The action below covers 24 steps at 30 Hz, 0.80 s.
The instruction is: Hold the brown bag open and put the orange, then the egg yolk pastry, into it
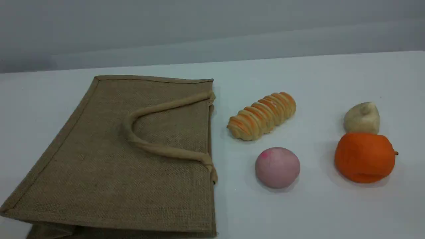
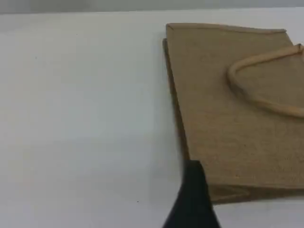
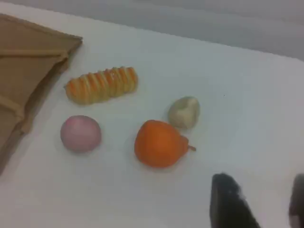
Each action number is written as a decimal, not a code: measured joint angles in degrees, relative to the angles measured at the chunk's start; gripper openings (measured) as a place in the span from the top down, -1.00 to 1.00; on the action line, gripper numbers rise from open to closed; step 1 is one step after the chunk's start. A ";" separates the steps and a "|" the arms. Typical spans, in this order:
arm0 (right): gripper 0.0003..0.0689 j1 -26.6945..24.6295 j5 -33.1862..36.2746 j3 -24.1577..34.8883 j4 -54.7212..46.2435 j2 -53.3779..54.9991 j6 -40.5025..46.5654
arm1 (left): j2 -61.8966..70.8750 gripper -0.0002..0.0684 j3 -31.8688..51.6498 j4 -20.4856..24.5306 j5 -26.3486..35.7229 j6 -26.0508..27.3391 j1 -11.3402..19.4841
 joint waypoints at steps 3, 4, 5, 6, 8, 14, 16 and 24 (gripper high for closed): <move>0.30 0.00 0.00 0.00 0.00 0.00 0.00 | 0.00 -0.47 0.00 0.00 0.00 0.00 0.00; 0.30 0.00 0.00 0.00 0.00 0.00 0.00 | 0.00 -0.47 0.00 0.00 0.00 0.00 0.00; 0.30 0.00 0.00 0.00 0.00 0.00 0.00 | 0.00 -0.47 0.00 0.00 0.00 0.00 0.00; 0.30 0.00 0.00 0.00 0.00 0.00 0.00 | 0.00 -0.47 0.00 0.00 0.00 0.00 0.00; 0.30 0.00 0.00 0.00 0.00 0.00 0.00 | 0.00 -0.47 0.00 0.00 0.00 0.00 0.00; 0.30 0.00 0.00 0.00 0.00 0.00 0.00 | 0.00 -0.47 0.00 0.00 0.00 0.00 0.00; 0.30 0.00 0.00 0.00 0.00 0.00 0.00 | 0.00 -0.47 0.00 0.00 0.00 -0.05 0.00; 0.30 0.00 0.00 0.00 0.00 0.00 0.05 | 0.36 -0.47 0.00 0.00 -0.11 -2.13 0.00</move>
